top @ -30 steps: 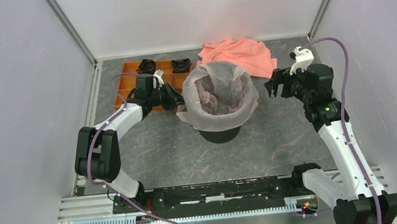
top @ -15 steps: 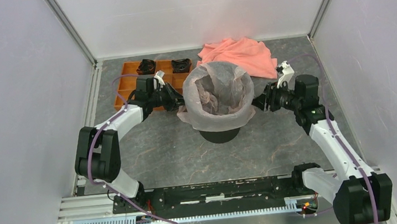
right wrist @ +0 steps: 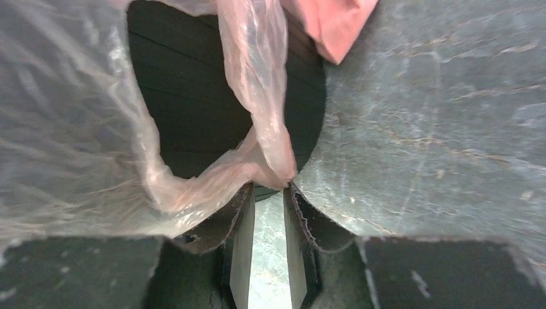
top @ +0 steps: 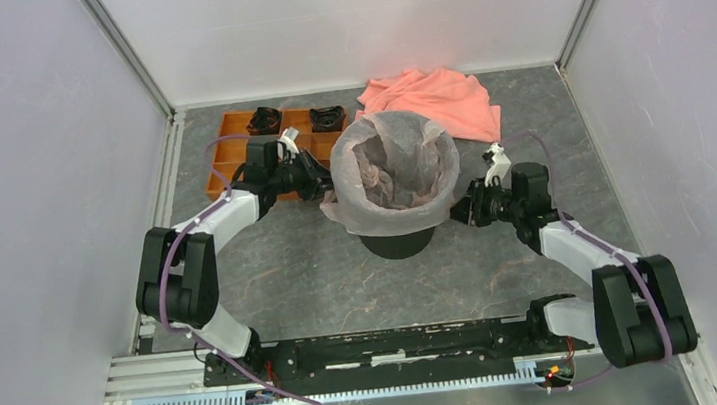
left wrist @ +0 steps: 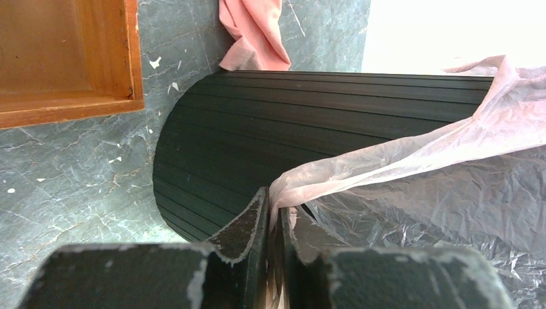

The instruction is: Put the trash bags into the trash bin

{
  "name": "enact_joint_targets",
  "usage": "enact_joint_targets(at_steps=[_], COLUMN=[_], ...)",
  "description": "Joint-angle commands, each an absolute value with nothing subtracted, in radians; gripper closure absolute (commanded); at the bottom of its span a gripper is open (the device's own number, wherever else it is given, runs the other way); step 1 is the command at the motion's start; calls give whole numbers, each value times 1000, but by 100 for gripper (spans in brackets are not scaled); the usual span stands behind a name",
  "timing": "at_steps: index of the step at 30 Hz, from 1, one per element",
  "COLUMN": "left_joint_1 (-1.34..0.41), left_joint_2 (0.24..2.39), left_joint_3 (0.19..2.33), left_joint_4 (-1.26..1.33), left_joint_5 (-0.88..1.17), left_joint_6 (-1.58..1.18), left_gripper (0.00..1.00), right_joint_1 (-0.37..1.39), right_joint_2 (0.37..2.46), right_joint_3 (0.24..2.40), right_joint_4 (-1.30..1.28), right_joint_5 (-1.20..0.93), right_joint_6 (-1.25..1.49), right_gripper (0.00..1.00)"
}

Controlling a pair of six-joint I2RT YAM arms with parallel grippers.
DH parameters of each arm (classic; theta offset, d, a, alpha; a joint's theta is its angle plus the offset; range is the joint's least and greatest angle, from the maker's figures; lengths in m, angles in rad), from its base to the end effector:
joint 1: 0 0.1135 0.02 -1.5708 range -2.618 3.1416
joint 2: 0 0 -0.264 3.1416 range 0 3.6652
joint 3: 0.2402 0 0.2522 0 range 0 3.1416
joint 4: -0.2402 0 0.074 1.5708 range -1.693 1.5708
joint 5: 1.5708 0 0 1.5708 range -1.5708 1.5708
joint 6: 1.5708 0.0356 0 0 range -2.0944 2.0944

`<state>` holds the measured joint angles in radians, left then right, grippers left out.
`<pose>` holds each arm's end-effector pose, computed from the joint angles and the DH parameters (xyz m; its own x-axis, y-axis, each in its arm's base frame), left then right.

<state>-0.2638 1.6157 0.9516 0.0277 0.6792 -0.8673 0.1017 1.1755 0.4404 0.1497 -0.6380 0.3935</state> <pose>0.3258 -0.1112 0.2131 -0.8978 -0.3721 -0.2356 0.0092 0.5189 -0.8548 0.2225 0.0440 0.1807 -0.7283 0.2353 -0.6436 -0.3207 0.7130 0.6235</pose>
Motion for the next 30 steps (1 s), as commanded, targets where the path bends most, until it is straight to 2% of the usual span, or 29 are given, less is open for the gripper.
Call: enact_joint_targets(at_steps=[1,3,6,12,15,17,18,21,23,27,30], left_joint_1=[-263,-264,-264,-262,-261,-261,-261,-261,-262,-271,-288], left_joint_2=[1631,1629,1628,1606,1590,1585,1582,1587,1599,1605,1603], left_joint_3=[932,922,928,972,983,991,995,991,980,950,948], left_joint_4=[113,127,118,28,6,-29,-36,-27,-6,64,72], left_joint_5=[746,746,745,694,659,652,649,661,686,716,722], left_joint_6=[-938,-946,-935,-859,-831,-819,-812,-821,-841,-890,-893], left_gripper=[82,81,75,47,41,39,39,38,38,39,39], right_joint_1=[144,161,161,139,117,108,108,108,108,158,379], right_joint_2=[1256,1291,1264,1124,1037,975,951,917,939,1046,1178], right_joint_3=[417,431,466,559,647,706,738,874,985,1210,1408], right_joint_4=[370,356,198,-173,-345,-374,-375,-361,-369,-328,-385], right_joint_5=[-711,-738,-651,-329,-39,49,71,56,4,-335,-363], right_joint_6=[494,490,394,227,255,239,221,161,132,132,82], right_gripper=[71,71,69,62,60,56,49,24,15,12,10])
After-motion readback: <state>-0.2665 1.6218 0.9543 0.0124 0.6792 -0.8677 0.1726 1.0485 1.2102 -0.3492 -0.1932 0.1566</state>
